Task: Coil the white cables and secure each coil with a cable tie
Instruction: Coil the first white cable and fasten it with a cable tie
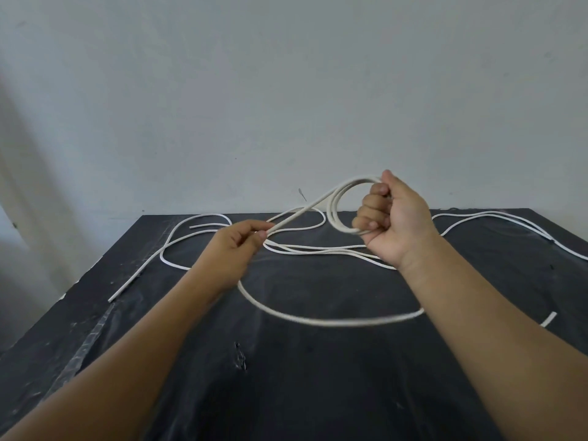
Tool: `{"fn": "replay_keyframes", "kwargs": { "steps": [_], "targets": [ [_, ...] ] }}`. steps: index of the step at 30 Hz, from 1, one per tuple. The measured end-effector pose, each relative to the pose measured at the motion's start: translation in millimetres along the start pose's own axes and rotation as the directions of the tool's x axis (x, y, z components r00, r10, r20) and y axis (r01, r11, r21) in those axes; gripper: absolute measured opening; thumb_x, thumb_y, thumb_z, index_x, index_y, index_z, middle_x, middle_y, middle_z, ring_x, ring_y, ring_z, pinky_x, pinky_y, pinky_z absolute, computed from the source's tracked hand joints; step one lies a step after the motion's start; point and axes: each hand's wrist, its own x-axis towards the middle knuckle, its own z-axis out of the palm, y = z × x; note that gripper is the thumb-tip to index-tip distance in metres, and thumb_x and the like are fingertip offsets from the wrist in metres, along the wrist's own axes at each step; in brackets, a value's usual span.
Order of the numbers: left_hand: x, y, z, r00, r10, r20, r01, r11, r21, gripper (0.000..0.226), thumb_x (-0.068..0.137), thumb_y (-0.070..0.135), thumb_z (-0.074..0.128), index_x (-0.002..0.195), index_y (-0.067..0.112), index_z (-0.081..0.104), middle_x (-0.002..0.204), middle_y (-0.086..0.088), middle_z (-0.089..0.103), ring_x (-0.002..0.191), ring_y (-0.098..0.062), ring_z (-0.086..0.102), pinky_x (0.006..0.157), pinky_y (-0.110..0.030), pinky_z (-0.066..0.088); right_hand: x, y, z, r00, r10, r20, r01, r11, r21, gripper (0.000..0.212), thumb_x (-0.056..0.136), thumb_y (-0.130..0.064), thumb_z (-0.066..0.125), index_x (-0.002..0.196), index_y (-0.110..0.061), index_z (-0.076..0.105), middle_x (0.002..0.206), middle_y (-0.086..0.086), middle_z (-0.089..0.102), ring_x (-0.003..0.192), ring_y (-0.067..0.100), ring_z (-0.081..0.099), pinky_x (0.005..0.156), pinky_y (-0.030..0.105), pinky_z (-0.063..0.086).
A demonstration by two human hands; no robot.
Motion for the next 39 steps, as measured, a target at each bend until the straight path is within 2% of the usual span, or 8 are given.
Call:
{"fn": "replay_keyframes", "kwargs": {
  "steps": [9, 12, 19, 24, 28, 33, 37, 39],
  "targets": [
    [7, 4, -15, 0.970, 0.243, 0.026, -0.224, 0.838, 0.498, 0.025, 0.096, 0.018, 0.050, 0.111, 0.031, 0.066, 0.065, 0.015, 0.054, 0.060, 0.002, 0.052, 0.060, -0.009, 0.037, 17, -21, 1, 0.982, -0.174, -0.072, 0.183, 0.971, 0.155, 0.039, 0.098, -0.035, 0.044, 0.063, -0.018, 0.040, 0.048, -0.005, 0.022, 0.037, 0.012, 0.017, 0.039, 0.021, 0.025],
    [2, 6, -9, 0.951, 0.268, 0.156, -0.305, 0.725, 0.617, 0.028, 0.095, 0.023, 0.050, 0.116, 0.031, 0.067, 0.077, 0.009, 0.056, 0.075, -0.011, 0.057, 0.075, -0.031, 0.048, 19, -14, 3, 0.978, -0.192, -0.083, 0.201, 0.973, 0.113, 0.037, 0.098, -0.032, 0.045, 0.065, -0.018, 0.040, 0.048, -0.005, 0.025, 0.037, 0.012, 0.020, 0.042, 0.021, 0.029],
    [-9, 21, 6, 0.851, 0.407, 0.332, -0.523, 0.602, 0.603, 0.032, 0.090, 0.038, 0.044, 0.107, 0.030, 0.069, 0.080, 0.010, 0.049, 0.078, -0.012, 0.049, 0.073, -0.028, 0.042, 19, 21, 3, 0.983, -0.176, -0.050, 0.156, 0.947, -0.281, 0.027, 0.092, -0.015, 0.040, 0.065, -0.016, 0.041, 0.046, -0.002, 0.030, 0.041, 0.014, 0.024, 0.050, 0.028, 0.031],
    [-11, 48, 11, 0.731, 0.519, 0.442, -0.682, 0.548, 0.484, 0.028, 0.089, 0.034, 0.047, 0.104, 0.027, 0.069, 0.078, 0.005, 0.056, 0.073, -0.003, 0.042, 0.070, -0.011, 0.029, 3, 50, -4, 0.993, -0.030, 0.118, 0.103, 0.723, -0.683, 0.024, 0.099, -0.022, 0.037, 0.078, -0.013, 0.042, 0.056, 0.000, 0.041, 0.048, 0.013, 0.035, 0.059, 0.032, 0.037],
    [-11, 63, 13, 0.794, 0.520, 0.314, -0.607, 0.692, 0.391, 0.009, 0.086, 0.024, 0.064, 0.095, 0.020, 0.065, 0.074, 0.020, 0.059, 0.071, 0.005, 0.052, 0.068, -0.006, 0.035, -14, 62, -6, 0.970, 0.136, 0.202, 0.081, 0.602, -0.794, 0.039, 0.102, -0.038, 0.036, 0.097, -0.006, 0.057, 0.063, 0.010, 0.053, 0.055, 0.018, 0.048, 0.052, 0.025, 0.040],
    [-5, 68, 4, 0.898, 0.379, 0.222, -0.432, 0.857, 0.281, 0.003, 0.085, 0.017, 0.068, 0.086, 0.015, 0.068, 0.077, 0.007, 0.069, 0.072, -0.007, 0.062, 0.066, -0.014, 0.045, -27, 66, -9, 0.902, 0.346, 0.258, -0.141, 0.800, -0.583, 0.045, 0.100, -0.049, 0.033, 0.080, -0.012, 0.050, 0.053, 0.002, 0.032, 0.042, 0.015, 0.027, 0.049, 0.029, 0.031],
    [-2, 60, 4, 0.940, 0.240, 0.243, -0.298, 0.923, 0.242, 0.005, 0.089, 0.019, 0.063, 0.085, 0.017, 0.065, 0.075, 0.004, 0.068, 0.066, -0.003, 0.059, 0.065, -0.016, 0.046, -33, 62, -7, 0.842, 0.454, 0.292, -0.219, 0.782, -0.584, 0.067, 0.085, -0.073, 0.026, 0.068, -0.014, 0.050, 0.043, -0.002, 0.025, 0.034, 0.011, 0.018, 0.044, 0.026, 0.022],
    [-3, 59, 6, 0.952, 0.164, 0.259, -0.210, 0.965, 0.157, 0.009, 0.093, 0.015, 0.058, 0.083, 0.014, 0.059, 0.067, 0.009, 0.066, 0.060, 0.002, 0.057, 0.061, -0.013, 0.046, -36, 59, -4, 0.834, 0.441, 0.331, -0.171, 0.778, -0.605, 0.057, 0.084, -0.068, 0.034, 0.068, -0.015, 0.047, 0.041, -0.004, 0.024, 0.032, 0.009, 0.017, 0.042, 0.025, 0.022]
  ]
}}
